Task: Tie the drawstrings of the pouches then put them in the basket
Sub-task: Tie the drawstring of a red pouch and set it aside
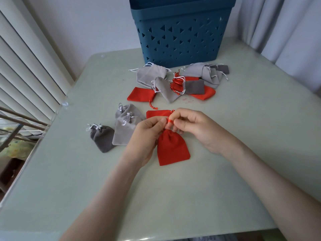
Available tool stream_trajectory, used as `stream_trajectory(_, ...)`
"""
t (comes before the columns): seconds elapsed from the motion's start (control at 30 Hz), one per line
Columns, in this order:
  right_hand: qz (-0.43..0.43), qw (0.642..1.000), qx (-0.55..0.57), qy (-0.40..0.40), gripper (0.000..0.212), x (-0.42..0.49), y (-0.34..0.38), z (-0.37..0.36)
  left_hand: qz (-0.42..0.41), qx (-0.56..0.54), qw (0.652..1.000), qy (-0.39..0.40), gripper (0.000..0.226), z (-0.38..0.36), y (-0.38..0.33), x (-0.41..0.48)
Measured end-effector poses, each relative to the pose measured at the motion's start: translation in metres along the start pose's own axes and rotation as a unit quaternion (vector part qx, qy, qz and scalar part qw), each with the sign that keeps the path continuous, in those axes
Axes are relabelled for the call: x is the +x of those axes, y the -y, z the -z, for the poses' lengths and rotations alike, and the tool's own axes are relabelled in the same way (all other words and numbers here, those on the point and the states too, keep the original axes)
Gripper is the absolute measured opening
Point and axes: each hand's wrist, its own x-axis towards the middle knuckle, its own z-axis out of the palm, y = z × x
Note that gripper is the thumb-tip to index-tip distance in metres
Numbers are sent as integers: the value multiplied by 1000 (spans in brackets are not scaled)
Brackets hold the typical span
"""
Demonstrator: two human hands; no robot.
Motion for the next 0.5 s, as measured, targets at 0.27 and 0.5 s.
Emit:
stream_trajectory(0.27,37,990,-121,-59,34,1,-3,-3,-58,123,990,-43,22,-1,6,0)
stream_trajectory(0.5,40,984,-137,-111,26,4,-7,-4,-108,199,974,-17,20,-4,7,-6)
